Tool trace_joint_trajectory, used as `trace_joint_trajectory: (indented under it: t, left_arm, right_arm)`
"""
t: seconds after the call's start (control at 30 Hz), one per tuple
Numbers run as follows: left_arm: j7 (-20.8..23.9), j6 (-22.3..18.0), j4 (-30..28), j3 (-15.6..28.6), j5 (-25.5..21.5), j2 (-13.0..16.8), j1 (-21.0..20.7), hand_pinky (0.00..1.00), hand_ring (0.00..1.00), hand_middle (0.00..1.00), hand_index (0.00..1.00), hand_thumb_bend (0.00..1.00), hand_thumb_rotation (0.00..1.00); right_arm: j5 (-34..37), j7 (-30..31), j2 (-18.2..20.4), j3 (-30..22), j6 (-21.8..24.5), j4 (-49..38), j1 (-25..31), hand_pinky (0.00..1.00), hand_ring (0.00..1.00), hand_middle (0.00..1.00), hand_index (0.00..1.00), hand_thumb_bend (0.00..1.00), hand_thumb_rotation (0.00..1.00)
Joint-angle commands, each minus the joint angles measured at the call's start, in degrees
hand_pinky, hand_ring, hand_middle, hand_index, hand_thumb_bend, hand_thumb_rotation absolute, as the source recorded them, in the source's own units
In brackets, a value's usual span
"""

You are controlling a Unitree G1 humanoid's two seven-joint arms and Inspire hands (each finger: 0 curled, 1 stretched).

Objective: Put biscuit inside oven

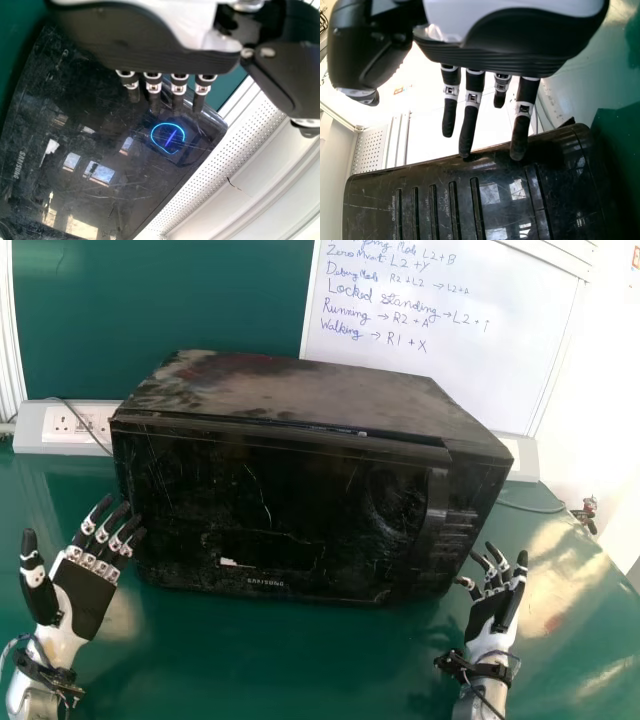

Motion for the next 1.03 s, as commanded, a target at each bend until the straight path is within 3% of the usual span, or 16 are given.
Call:
trace_joint_trajectory:
  t: [0.0, 0.2, 0.37, 0.53, 0.8, 1.0]
  left_arm:
    - [0.17, -0.27, 0.29, -0.41, 0.43, -0.38, 0.41, 0.3, 0.44, 0.55, 0.64, 0.0, 0.14]
    - [0.08, -0.35, 1.19, 0.62, -0.2, 0.06, 0.24, 0.35, 0.46, 0.57, 0.66, 0.0, 0.12]
    - [0.82, -3.73, 6.39, 3.27, 0.75, 1.22, -1.43, 0.32, 0.47, 0.59, 0.69, 0.0, 0.0]
    - [3.42, -6.96, 11.46, 6.17, 1.98, 2.87, -2.24, 0.26, 0.5, 0.61, 0.72, 0.0, 0.0]
    - [9.15, -8.06, 15.44, 9.02, 3.14, 4.09, -2.3, 0.34, 0.61, 0.71, 0.83, 0.02, 0.0]
    - [10.38, -7.14, 18.07, 10.13, 2.32, 4.3, -4.04, 0.3, 0.64, 0.73, 0.86, 0.02, 0.0]
  right_arm:
    - [-0.21, -0.38, 2.58, 0.49, 0.36, 1.55, 2.77, 0.34, 0.43, 0.55, 0.7, 0.78, 1.0]
    - [-0.22, -0.48, 2.65, 0.46, 0.43, 1.45, 2.78, 0.34, 0.44, 0.55, 0.7, 0.78, 1.0]
    - [-0.34, -0.75, 2.75, 0.38, 0.3, 1.41, 2.75, 0.34, 0.43, 0.55, 0.7, 0.78, 1.0]
    - [-0.32, -0.56, 2.6, 0.24, 0.48, 1.33, 2.79, 0.34, 0.43, 0.55, 0.7, 0.78, 1.0]
    - [-0.24, -0.57, 2.17, -0.17, 0.6, 2.13, 2.31, 0.34, 0.43, 0.54, 0.71, 0.79, 1.0]
    - [-0.24, -0.45, 1.88, -0.63, -0.08, 4.14, 1.19, 0.35, 0.44, 0.54, 0.7, 0.8, 1.0]
